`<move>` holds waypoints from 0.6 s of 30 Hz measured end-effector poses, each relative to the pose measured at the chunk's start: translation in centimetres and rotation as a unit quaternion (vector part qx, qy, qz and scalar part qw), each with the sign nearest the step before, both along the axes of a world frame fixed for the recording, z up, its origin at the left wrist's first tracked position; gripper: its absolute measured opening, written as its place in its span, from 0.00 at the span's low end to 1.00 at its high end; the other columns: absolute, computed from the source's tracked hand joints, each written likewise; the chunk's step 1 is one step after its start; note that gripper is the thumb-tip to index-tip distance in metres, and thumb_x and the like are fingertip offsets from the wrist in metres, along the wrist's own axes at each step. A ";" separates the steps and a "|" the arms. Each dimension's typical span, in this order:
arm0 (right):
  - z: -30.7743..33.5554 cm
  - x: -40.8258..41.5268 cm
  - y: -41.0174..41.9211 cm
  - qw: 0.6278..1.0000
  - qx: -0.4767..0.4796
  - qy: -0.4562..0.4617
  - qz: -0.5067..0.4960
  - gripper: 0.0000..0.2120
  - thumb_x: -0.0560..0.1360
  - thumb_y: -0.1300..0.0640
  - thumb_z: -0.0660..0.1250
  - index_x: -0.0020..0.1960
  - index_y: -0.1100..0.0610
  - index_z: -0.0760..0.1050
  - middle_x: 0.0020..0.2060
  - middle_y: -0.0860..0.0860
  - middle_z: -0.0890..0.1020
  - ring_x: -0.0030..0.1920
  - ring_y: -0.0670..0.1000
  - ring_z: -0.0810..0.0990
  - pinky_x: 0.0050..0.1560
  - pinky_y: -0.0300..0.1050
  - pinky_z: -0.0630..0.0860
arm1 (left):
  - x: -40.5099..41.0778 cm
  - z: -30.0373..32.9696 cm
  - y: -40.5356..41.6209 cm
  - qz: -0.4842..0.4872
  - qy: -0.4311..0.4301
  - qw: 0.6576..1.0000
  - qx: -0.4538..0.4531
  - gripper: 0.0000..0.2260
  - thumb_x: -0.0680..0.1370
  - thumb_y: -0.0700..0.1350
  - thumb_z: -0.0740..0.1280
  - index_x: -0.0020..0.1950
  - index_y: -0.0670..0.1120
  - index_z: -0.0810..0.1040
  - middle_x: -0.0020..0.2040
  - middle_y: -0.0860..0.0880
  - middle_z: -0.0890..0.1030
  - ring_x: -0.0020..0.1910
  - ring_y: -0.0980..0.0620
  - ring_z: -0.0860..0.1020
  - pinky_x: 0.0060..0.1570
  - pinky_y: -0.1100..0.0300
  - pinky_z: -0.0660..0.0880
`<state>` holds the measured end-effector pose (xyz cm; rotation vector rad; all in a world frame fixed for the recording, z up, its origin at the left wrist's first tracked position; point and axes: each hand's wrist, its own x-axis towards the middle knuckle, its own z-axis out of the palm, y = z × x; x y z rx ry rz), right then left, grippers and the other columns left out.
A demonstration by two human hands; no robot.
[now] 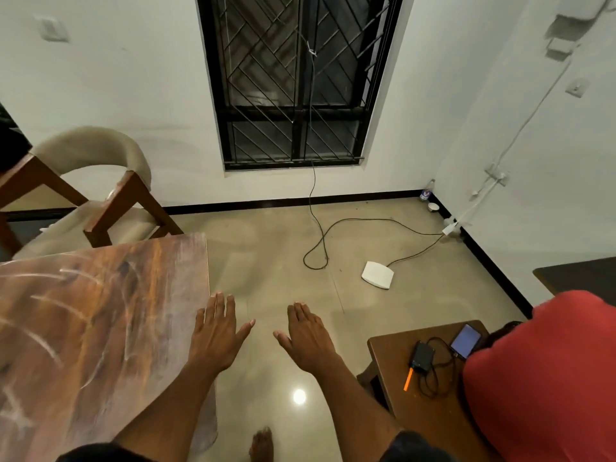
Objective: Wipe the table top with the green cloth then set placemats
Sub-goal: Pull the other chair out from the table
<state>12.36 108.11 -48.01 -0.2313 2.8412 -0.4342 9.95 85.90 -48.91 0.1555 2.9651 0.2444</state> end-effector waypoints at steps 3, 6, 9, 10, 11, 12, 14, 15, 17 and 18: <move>0.3 -4.2 0.8 1.000 0.017 0.010 -0.011 0.59 0.68 0.26 0.24 0.84 0.63 0.53 0.83 0.62 0.58 0.84 0.60 0.53 0.82 0.55 0.58 | -4.8 0.2 0.6 0.011 -0.004 1.000 0.004 0.61 0.65 0.76 0.18 0.86 0.43 0.49 0.86 0.39 0.49 0.86 0.41 0.46 0.82 0.44 0.48; 0.8 -8.1 2.3 0.999 0.034 0.017 -0.022 0.58 0.71 0.24 0.23 0.83 0.62 0.54 0.83 0.60 0.60 0.84 0.59 0.55 0.81 0.54 0.60 | -8.1 1.0 1.6 0.008 -0.020 1.000 0.013 0.57 0.67 0.76 0.21 0.86 0.43 0.45 0.86 0.40 0.45 0.85 0.42 0.43 0.82 0.45 0.44; 1.0 -11.8 2.8 0.999 0.045 0.020 -0.023 0.64 0.65 0.24 0.17 0.83 0.63 0.55 0.82 0.61 0.60 0.84 0.60 0.55 0.81 0.54 0.60 | -11.2 1.8 1.9 0.004 -0.023 1.000 0.016 0.53 0.70 0.74 0.24 0.86 0.44 0.45 0.86 0.41 0.44 0.85 0.43 0.42 0.82 0.46 0.43; 1.1 -12.6 2.9 0.999 0.050 0.013 -0.017 0.65 0.64 0.25 0.16 0.83 0.63 0.55 0.82 0.61 0.60 0.84 0.60 0.55 0.81 0.54 0.60 | -11.8 2.0 1.8 0.006 -0.027 1.000 0.014 0.52 0.71 0.74 0.24 0.86 0.44 0.45 0.86 0.41 0.45 0.86 0.43 0.42 0.82 0.46 0.43; 1.1 -13.5 2.9 0.998 0.057 0.008 -0.010 0.65 0.63 0.25 0.15 0.83 0.63 0.54 0.83 0.61 0.59 0.84 0.60 0.55 0.81 0.54 0.60 | -12.6 1.9 1.6 0.014 -0.026 0.999 0.014 0.53 0.71 0.75 0.24 0.86 0.44 0.45 0.86 0.41 0.45 0.86 0.43 0.43 0.82 0.45 0.44; 1.1 -14.5 2.7 0.998 0.063 0.007 -0.004 0.65 0.63 0.25 0.15 0.83 0.62 0.54 0.83 0.61 0.59 0.84 0.59 0.55 0.81 0.54 0.60 | -13.3 1.5 1.3 0.022 -0.019 0.999 0.015 0.55 0.68 0.75 0.22 0.86 0.44 0.46 0.86 0.41 0.46 0.86 0.43 0.43 0.82 0.45 0.45; 1.1 -16.5 2.2 0.998 0.064 0.002 0.012 0.65 0.63 0.25 0.16 0.83 0.62 0.53 0.83 0.60 0.58 0.84 0.59 0.54 0.81 0.54 0.59 | -14.7 0.9 0.5 0.039 -0.021 0.999 0.018 0.60 0.65 0.75 0.17 0.86 0.43 0.48 0.86 0.40 0.47 0.86 0.42 0.45 0.82 0.45 0.47; 1.1 -17.3 2.0 0.998 0.062 -0.004 0.021 0.65 0.63 0.26 0.16 0.84 0.62 0.53 0.83 0.60 0.58 0.84 0.59 0.54 0.81 0.54 0.58 | -15.0 0.7 0.2 0.046 -0.027 0.998 0.018 0.61 0.64 0.75 0.16 0.86 0.43 0.48 0.86 0.40 0.48 0.86 0.42 0.46 0.82 0.45 0.48; 0.8 -19.2 1.7 0.997 0.065 -0.004 0.039 0.64 0.63 0.26 0.17 0.84 0.62 0.53 0.83 0.61 0.58 0.84 0.59 0.53 0.82 0.53 0.58 | -16.0 -0.1 -0.2 0.068 -0.033 0.997 0.015 0.61 0.63 0.75 0.15 0.86 0.43 0.49 0.86 0.40 0.49 0.86 0.42 0.47 0.82 0.44 0.49; 0.6 -20.3 1.8 0.996 0.067 -0.005 0.050 0.64 0.62 0.26 0.17 0.84 0.62 0.52 0.83 0.61 0.57 0.85 0.59 0.53 0.82 0.53 0.57 | -16.7 -0.4 -0.3 0.078 -0.039 0.996 0.013 0.61 0.63 0.75 0.16 0.86 0.44 0.49 0.86 0.40 0.49 0.86 0.42 0.47 0.82 0.45 0.48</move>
